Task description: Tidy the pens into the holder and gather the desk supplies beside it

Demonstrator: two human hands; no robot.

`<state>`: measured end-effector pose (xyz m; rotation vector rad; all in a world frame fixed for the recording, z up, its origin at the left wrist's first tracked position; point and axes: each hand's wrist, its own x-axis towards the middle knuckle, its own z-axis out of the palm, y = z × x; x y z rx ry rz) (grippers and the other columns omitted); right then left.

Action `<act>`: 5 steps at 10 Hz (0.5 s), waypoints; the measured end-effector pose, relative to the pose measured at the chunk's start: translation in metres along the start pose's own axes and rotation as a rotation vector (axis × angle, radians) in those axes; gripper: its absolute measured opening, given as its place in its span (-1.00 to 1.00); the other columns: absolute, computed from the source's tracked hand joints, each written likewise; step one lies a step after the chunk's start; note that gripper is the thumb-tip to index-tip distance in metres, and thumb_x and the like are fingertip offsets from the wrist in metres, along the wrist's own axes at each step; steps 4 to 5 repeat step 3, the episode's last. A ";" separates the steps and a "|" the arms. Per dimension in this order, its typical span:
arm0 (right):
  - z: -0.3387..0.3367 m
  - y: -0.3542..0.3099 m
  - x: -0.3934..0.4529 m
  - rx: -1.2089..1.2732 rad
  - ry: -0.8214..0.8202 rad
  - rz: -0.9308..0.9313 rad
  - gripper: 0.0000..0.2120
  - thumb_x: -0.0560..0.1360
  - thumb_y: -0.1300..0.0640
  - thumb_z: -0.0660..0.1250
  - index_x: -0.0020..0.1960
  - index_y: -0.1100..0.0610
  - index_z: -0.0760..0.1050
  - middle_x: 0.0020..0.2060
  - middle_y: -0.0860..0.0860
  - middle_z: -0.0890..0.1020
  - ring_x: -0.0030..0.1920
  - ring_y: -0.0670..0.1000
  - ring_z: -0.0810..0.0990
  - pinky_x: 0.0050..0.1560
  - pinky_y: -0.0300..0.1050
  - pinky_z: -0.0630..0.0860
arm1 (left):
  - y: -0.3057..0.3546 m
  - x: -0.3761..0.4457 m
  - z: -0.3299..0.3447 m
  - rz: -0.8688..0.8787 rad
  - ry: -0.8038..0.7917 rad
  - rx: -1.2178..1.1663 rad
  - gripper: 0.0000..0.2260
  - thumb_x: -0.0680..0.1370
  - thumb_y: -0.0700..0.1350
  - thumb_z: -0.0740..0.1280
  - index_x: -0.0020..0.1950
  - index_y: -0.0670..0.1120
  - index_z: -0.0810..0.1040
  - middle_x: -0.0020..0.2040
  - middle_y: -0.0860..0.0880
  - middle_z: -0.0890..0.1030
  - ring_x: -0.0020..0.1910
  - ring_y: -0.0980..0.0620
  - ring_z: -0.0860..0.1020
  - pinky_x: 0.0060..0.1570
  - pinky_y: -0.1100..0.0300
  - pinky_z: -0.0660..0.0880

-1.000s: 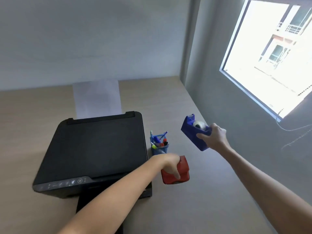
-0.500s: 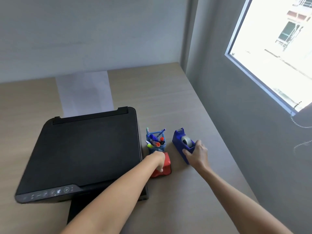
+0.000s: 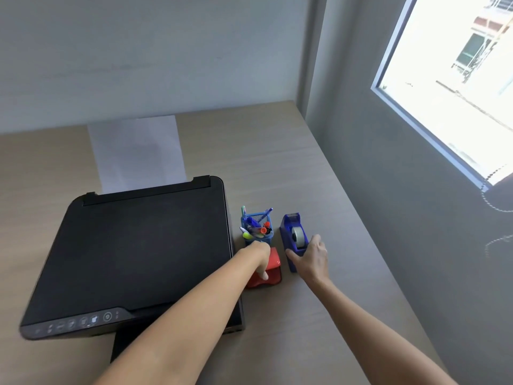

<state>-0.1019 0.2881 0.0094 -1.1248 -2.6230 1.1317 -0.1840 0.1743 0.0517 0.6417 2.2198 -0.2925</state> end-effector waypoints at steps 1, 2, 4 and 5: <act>-0.010 -0.007 -0.008 -0.076 -0.086 0.002 -0.40 0.28 -0.10 0.52 0.05 0.22 0.28 0.02 0.22 0.50 -0.02 0.21 0.52 -0.07 0.06 0.53 | 0.008 -0.025 -0.005 0.014 0.015 0.009 -0.29 0.44 0.01 0.51 0.44 -0.23 0.27 0.37 -0.18 0.41 0.32 -0.19 0.46 0.30 -0.03 0.47; -0.030 -0.012 -0.023 -0.130 -0.144 -0.043 -0.26 0.28 -0.11 0.52 0.25 0.19 0.22 0.16 0.21 0.41 0.14 0.28 0.49 0.12 0.12 0.51 | 0.013 -0.073 -0.001 0.121 0.185 -0.101 -0.36 0.45 -0.04 0.50 0.40 -0.23 0.31 0.35 -0.20 0.36 0.32 -0.20 0.43 0.30 -0.04 0.45; -0.069 -0.017 -0.049 -0.018 -0.096 -0.131 -0.29 0.36 0.00 0.49 0.36 0.14 0.21 0.24 0.18 0.38 0.21 0.22 0.46 0.16 -0.03 0.43 | 0.006 -0.141 0.022 0.321 0.217 -0.358 -0.37 0.45 -0.05 0.49 0.43 -0.16 0.32 0.35 -0.14 0.39 0.33 -0.10 0.41 0.32 0.03 0.42; -0.069 -0.017 -0.049 -0.018 -0.096 -0.131 -0.29 0.36 0.00 0.49 0.36 0.14 0.21 0.24 0.18 0.38 0.21 0.22 0.46 0.16 -0.03 0.43 | 0.006 -0.141 0.022 0.321 0.217 -0.358 -0.37 0.45 -0.05 0.49 0.43 -0.16 0.32 0.35 -0.14 0.39 0.33 -0.10 0.41 0.32 0.03 0.42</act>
